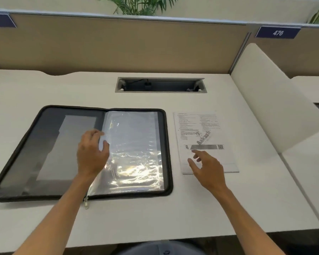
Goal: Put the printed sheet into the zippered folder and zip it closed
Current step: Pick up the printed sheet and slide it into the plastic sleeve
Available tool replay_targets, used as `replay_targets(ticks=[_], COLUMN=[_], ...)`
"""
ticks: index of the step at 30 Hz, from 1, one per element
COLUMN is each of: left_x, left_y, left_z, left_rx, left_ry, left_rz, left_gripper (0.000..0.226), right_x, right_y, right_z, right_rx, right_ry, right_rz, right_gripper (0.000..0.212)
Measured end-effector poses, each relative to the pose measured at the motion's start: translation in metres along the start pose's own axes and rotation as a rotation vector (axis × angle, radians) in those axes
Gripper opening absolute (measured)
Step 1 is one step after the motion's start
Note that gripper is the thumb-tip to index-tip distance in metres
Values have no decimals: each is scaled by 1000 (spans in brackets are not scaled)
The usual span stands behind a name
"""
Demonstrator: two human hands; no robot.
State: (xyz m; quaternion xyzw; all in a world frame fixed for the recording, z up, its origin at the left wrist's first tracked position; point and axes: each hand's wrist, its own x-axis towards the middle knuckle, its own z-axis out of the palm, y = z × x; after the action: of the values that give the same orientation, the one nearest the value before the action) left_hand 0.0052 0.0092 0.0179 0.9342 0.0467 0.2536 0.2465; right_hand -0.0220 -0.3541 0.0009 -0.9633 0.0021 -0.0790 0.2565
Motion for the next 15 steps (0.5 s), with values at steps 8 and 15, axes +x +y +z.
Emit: replay_targets(ticks=[8, 15], left_x=[-28, -52], left_y=[121, 163], left_z=[82, 139], left_rx=[-138, 56], left_ry=[-373, -634], left_rz=[136, 247], left_gripper=[35, 69], right_x=[29, 49], right_y=[88, 103], right_z=[-32, -35], right_rx=[-199, -270], right_ry=[3, -33], right_rz=[273, 375], right_gripper=[53, 68])
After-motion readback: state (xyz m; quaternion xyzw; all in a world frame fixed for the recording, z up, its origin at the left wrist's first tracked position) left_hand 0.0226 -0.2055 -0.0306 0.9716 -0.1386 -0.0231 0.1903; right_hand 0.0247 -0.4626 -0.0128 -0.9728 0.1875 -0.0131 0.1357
